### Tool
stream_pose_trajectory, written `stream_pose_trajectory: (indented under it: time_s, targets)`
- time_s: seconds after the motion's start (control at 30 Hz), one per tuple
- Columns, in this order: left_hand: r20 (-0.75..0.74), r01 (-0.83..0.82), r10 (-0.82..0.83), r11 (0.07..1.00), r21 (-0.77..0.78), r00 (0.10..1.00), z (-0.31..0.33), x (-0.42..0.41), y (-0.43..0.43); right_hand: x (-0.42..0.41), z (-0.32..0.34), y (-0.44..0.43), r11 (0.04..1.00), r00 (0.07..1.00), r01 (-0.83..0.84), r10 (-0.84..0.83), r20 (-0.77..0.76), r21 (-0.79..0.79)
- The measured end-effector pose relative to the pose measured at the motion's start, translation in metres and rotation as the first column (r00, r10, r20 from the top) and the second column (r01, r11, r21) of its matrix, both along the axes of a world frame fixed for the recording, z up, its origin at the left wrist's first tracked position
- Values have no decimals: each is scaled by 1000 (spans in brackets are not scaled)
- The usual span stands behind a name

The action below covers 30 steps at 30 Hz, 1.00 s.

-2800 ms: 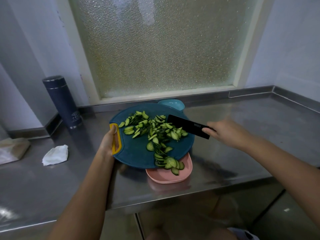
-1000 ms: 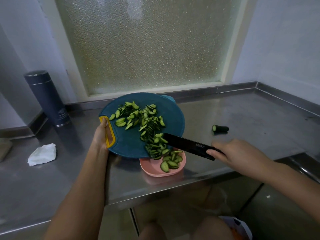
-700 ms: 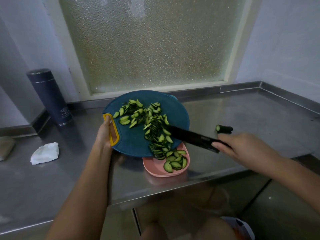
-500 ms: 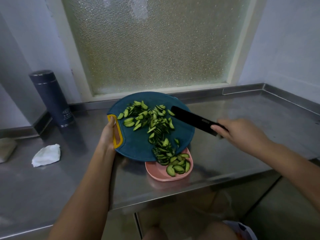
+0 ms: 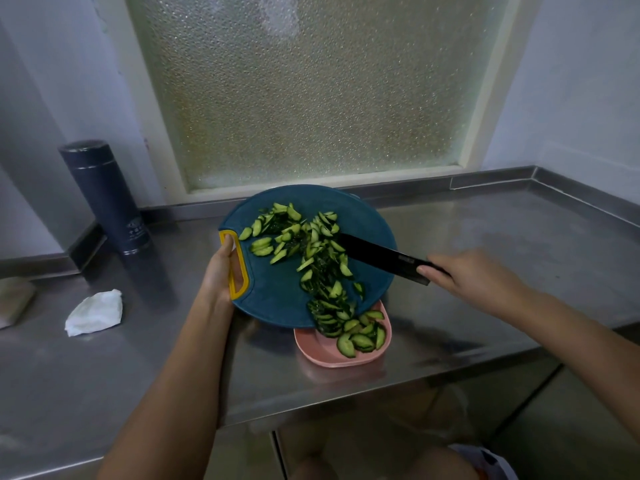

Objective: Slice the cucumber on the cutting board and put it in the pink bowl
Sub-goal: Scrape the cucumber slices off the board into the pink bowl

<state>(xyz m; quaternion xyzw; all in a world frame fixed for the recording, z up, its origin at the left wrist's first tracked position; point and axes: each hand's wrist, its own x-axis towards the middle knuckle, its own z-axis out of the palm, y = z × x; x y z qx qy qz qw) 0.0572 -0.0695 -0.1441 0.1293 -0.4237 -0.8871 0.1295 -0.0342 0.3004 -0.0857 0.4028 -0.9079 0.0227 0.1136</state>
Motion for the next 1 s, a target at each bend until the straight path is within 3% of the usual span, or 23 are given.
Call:
stream_pose_trajectory:
  time_s: [0.63,0.83,1.0]
  targets:
    - [-11,-51,51,998,-38,999,4,3,7,50,-15,25,994,999,-43,43,0,104]
    - [12,-108,108,993,-40,994,4,2,6,48,-22,36,984,974,-178,172,-150,-28]
    - [7,-105,105,994,-38,994,4,1,8,44,-21,48,964,937,-264,263,-230,27]
